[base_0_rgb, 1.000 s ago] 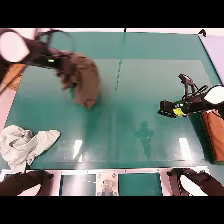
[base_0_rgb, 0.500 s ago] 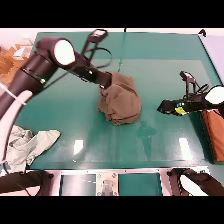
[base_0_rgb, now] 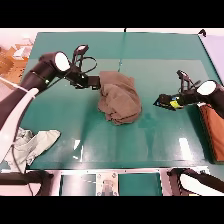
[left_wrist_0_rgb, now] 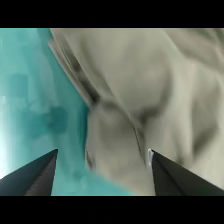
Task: Fold the shirts.
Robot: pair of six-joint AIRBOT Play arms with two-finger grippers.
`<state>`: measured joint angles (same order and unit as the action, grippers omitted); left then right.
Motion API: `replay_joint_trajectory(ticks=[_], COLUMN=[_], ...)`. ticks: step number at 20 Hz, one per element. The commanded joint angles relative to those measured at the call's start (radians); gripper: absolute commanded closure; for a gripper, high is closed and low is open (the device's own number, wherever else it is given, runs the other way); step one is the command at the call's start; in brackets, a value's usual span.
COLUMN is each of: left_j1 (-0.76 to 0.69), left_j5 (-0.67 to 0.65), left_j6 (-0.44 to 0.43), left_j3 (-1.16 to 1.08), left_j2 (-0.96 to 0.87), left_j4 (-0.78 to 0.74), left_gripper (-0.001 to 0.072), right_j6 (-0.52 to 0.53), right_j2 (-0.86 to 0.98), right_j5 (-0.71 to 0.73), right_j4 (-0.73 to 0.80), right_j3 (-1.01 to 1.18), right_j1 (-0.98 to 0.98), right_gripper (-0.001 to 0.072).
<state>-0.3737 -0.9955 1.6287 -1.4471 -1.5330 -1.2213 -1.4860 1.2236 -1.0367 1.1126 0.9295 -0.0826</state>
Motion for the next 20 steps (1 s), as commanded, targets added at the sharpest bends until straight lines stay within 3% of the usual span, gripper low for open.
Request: replay_joint_trajectory(ticks=[1, 3, 6, 8, 10, 12, 16, 17, 19, 20], left_j1=[0.012, 0.012, 0.012, 0.012, 0.009, -0.005, -0.034, -0.034, -0.034, -0.034], left_j5=[0.209, 0.148, -0.116, -0.261, -0.308, -0.238, 0.058, 0.085, 0.128, 0.152], left_j6=[0.013, 0.007, -0.094, -0.102, -0.1, -0.101, -0.127, -0.133, -0.147, -0.147], left_j3=[0.031, 0.031, 0.021, 0.007, 0.015, 0.051, 0.168, 0.189, 0.207, 0.206], left_j2=[-0.099, -0.146, -0.146, -0.134, -0.133, -0.133, -0.134, -0.135, -0.135, -0.135], left_j4=[0.088, 0.097, 0.093, 0.095, 0.111, 0.156, 0.274, 0.283, 0.285, 0.285], left_gripper=[0.0053, 0.0053, 0.0053, 0.0053, 0.0053, 0.0053, 0.0056, 0.0131, 0.0429, 0.0613], right_j6=[0.127, 0.185, 0.233, 0.239, 0.238, 0.238, 0.238, 0.238, 0.238, 0.238], right_j2=[0.2, 0.326, 0.504, 0.619, 0.716, 0.779, 0.87, 0.883, 0.898, 0.899], right_j5=[0.016, -0.022, -0.113, -0.174, -0.189, -0.188, -0.187, -0.187, -0.183, -0.183], right_j4=[-0.179, -0.217, -0.255, -0.285, -0.336, -0.374, -0.381, -0.38, -0.38, -0.38], right_j3=[0.12, 0.229, 0.409, 0.541, 0.652, 0.722, 0.827, 0.842, 0.867, 0.879], right_j1=[-0.028, -0.025, -0.024, -0.024, -0.013, 0.012, 0.092, 0.111, 0.142, 0.153], right_gripper=[0.0281, 0.028, 0.028, 0.028, 0.028, 0.0279, 0.0279, 0.028, 0.0333, 0.0417])
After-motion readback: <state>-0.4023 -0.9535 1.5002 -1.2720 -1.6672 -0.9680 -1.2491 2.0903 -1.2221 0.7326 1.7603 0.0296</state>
